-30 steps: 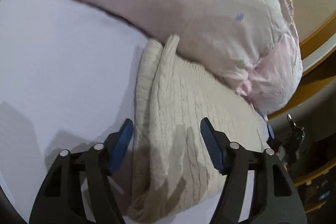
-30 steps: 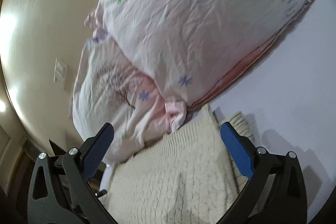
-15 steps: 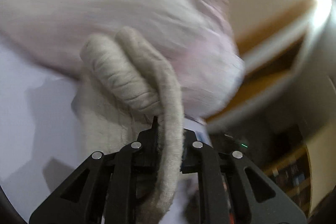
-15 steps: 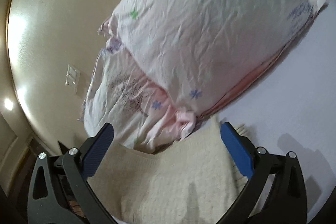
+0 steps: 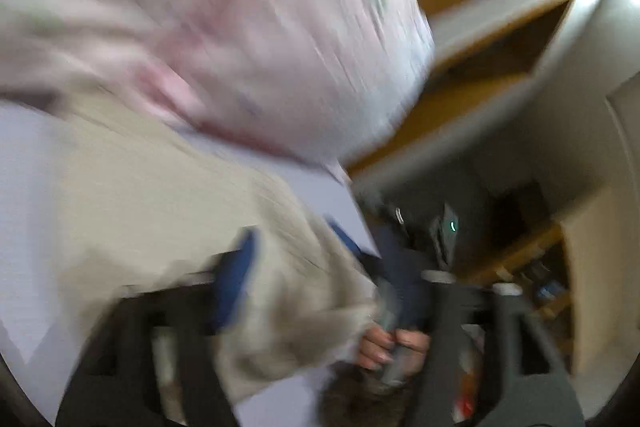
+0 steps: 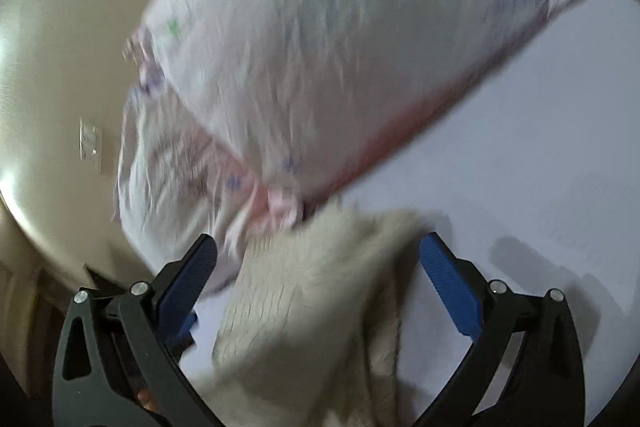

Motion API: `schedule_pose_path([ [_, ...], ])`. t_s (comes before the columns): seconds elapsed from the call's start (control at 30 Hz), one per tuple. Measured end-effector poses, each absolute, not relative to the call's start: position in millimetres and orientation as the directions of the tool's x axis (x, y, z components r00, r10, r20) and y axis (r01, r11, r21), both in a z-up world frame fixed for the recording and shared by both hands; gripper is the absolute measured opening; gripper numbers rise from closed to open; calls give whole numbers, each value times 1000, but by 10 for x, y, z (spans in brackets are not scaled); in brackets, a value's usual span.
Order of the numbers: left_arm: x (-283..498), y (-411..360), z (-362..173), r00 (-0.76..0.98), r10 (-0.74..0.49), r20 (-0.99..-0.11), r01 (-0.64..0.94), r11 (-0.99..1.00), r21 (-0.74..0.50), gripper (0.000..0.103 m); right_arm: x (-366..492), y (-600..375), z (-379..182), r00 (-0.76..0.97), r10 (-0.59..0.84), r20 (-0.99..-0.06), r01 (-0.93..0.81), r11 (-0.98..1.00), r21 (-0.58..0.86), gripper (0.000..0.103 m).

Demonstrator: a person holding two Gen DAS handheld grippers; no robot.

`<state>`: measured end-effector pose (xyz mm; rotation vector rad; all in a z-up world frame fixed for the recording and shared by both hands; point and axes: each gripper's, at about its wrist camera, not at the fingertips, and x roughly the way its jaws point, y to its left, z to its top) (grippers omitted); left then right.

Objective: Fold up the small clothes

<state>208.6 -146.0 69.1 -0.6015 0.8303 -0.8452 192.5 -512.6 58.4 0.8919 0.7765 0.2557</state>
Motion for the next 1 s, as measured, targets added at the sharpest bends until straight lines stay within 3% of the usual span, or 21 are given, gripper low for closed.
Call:
schedule_pose_path([
  [0.1,2024,-1157,638,486,-715,-504,349,687,-638,74,2018,-5016,453,630,535,-563,137,637,759,101],
  [0.2,2067,-1007,364,448,-644,-620,262,758,-597,74,2056,-4928,358,582,521,-625,169,674,719,101],
  [0.3,2089,-1051,153,391,-643,-658,242,762,-601,74,2045,-4893,300,560,482,-674,205,708,676,101],
  [0.47,2084,-1250,121,404,-594,-696,264,804,-533,86,2046,-4753,267,543,462,-701,162,762,627,100],
  [0.5,2080,-1312,104,401,-584,-706,259,811,-524,86,2065,-4678,272,540,460,-705,137,778,613,89],
  [0.53,2082,-1342,70,390,-578,-717,254,816,-520,86,2085,-4606,261,528,466,-710,117,788,604,69],
  [0.57,2095,-1377,-7,369,-592,-717,250,806,-536,86,2089,-4550,250,527,455,-718,106,803,587,67],
  [0.6,2075,-1382,-12,393,-598,-699,261,801,-539,84,2091,-4517,262,533,451,-716,92,810,579,56],
  [0.63,2081,-1407,-20,388,-599,-700,271,800,-534,77,2092,-4495,265,536,480,-695,72,794,604,46],
  [0.67,2073,-1412,2,394,-599,-697,291,801,-524,70,2074,-4493,288,552,504,-664,51,775,630,44],
  [0.73,2063,-1318,68,387,-625,-678,321,781,-536,44,2027,-4463,378,583,561,-587,-19,733,680,39],
  [0.77,2048,-1210,122,372,-655,-657,344,755,-559,42,1996,-4409,441,592,616,-519,-88,690,719,39],
  [0.83,1948,-998,232,394,-658,-642,368,753,-546,41,2006,-4223,484,571,671,-474,-162,658,736,37],
  [0.87,1866,-852,308,435,-631,-642,384,775,-502,41,2026,-4121,489,562,666,-491,-175,675,716,38],
  [0.93,1780,-626,355,492,-547,-677,384,835,-395,47,2092,-3911,466,545,611,-575,-171,752,637,52],
  [1.0,1764,-465,311,523,-466,-714,337,882,-329,52,2109,-3832,450,562,488,-668,-115,846,520,58],
])
